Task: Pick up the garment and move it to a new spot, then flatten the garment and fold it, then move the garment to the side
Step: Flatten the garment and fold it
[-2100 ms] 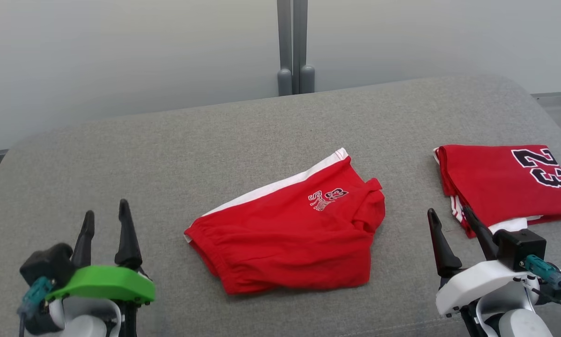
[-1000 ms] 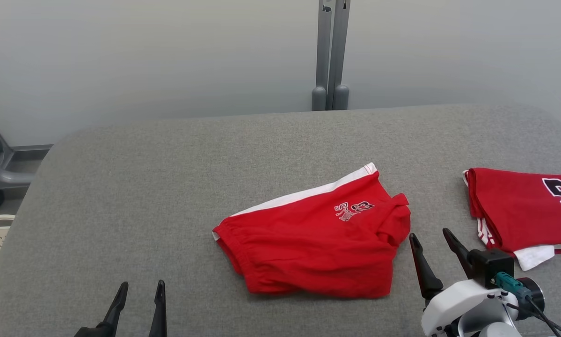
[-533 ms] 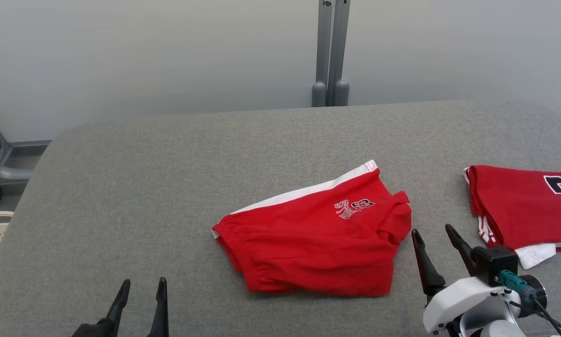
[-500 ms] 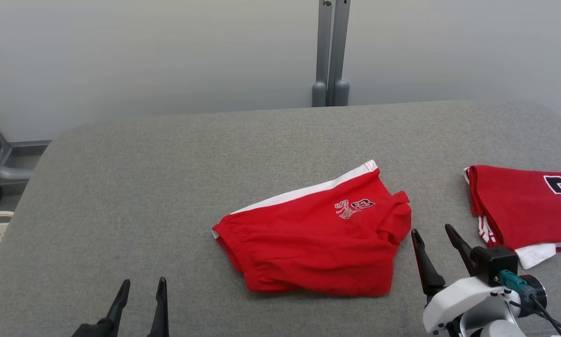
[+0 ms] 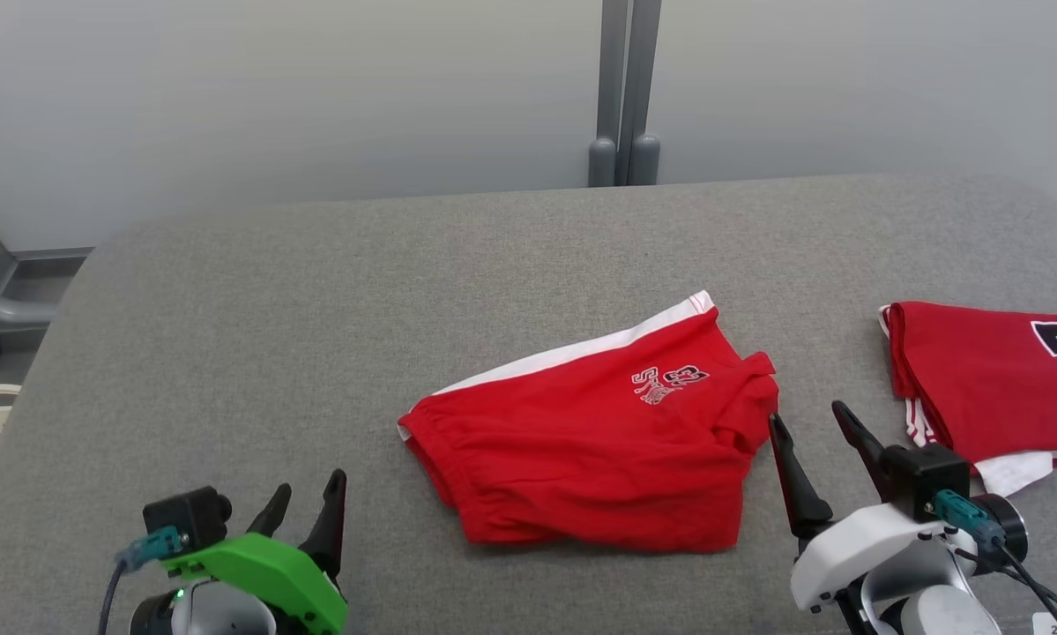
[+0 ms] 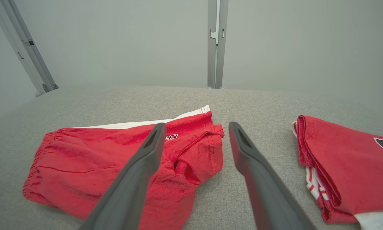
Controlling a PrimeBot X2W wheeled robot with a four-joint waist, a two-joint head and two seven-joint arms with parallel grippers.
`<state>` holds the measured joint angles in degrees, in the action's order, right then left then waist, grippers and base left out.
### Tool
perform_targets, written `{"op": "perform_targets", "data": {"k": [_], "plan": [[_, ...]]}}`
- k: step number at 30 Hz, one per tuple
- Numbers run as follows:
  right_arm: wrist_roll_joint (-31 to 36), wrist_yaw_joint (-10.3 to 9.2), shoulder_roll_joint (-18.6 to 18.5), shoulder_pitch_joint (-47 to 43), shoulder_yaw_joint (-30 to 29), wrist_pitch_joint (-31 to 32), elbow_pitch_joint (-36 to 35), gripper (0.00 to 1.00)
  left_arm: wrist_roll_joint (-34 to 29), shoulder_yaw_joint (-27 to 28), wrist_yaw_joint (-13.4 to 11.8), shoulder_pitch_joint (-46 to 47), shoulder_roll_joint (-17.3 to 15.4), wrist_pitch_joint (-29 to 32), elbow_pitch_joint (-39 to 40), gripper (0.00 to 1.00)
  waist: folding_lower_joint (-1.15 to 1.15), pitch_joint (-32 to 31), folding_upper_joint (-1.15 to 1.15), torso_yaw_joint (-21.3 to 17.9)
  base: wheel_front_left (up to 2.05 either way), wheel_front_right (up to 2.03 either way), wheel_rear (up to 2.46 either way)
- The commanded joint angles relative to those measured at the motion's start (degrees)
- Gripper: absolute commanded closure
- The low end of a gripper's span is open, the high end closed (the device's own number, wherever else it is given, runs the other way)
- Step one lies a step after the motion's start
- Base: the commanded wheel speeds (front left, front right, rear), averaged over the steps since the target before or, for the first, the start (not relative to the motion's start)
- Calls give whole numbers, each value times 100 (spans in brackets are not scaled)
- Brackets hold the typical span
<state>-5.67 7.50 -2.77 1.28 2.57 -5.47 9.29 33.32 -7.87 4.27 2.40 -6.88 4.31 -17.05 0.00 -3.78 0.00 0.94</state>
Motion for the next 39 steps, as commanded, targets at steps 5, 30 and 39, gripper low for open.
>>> {"op": "perform_targets", "data": {"k": [5,30,39], "plan": [[313,-3,-25,353,135,183,-193,0,258,-41,-214,829,-7,940,-445,0,0,249,0,-144,0,0,0],[401,-3,-23,679,561,238,-502,0,1025,341,-1316,3176,4,2953,-2532,0,0,998,0,-747,0,0,0],[379,-3,-23,656,659,273,-505,0,1010,219,-1398,3088,-31,3240,-2755,0,0,953,0,-780,0,0,0]]}}
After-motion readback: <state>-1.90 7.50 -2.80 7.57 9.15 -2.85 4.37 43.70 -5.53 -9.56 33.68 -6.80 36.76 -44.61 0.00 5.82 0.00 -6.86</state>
